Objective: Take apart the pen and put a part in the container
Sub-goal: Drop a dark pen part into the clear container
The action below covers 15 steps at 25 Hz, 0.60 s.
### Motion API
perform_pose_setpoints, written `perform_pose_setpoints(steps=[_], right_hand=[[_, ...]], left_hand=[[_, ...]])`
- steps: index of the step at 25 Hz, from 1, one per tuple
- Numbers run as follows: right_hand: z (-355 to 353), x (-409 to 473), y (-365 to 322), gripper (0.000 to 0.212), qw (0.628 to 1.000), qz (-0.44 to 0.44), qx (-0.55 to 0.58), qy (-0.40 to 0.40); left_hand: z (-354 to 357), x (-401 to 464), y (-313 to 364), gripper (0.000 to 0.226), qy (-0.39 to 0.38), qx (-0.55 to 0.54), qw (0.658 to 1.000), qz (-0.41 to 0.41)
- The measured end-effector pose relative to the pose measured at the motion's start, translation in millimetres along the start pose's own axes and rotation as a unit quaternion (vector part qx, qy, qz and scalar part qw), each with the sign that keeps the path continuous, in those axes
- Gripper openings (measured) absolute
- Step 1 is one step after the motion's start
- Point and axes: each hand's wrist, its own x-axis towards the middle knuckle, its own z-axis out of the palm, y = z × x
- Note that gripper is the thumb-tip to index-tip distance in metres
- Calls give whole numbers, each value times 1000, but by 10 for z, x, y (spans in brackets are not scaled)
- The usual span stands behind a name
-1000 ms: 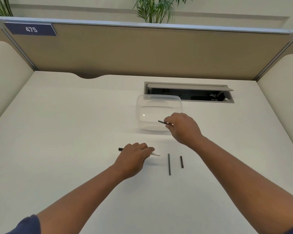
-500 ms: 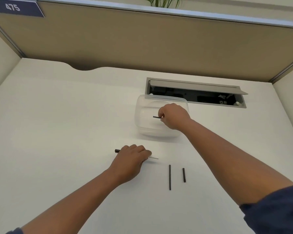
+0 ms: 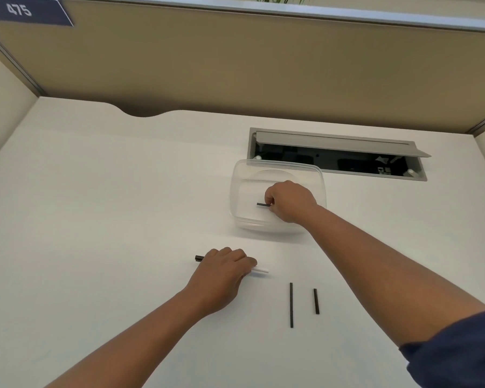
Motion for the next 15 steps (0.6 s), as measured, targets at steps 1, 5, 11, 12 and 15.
perform_pose_setpoints(steps=[1,5,11,12,15], right_hand=[[11,3,2,26,1000,1,2,2],[5,5,16,24,1000,-1,7,6],[-73,-50,23,23,1000,0,13,17],[-101,-75,16,22,1000,-1,14,25],[-204,-208,-30,18,997,-12,19,69]], left_hand=[[2,0,4,23,0,2,1000,0],[7,-6,16,24,-4,-2,1000,-1],[-12,5,32,26,-11,2,1000,-5],[-19,6,34,26,-13,4,1000,-5],[-53,2,47,27,-13,10,1000,-6]])
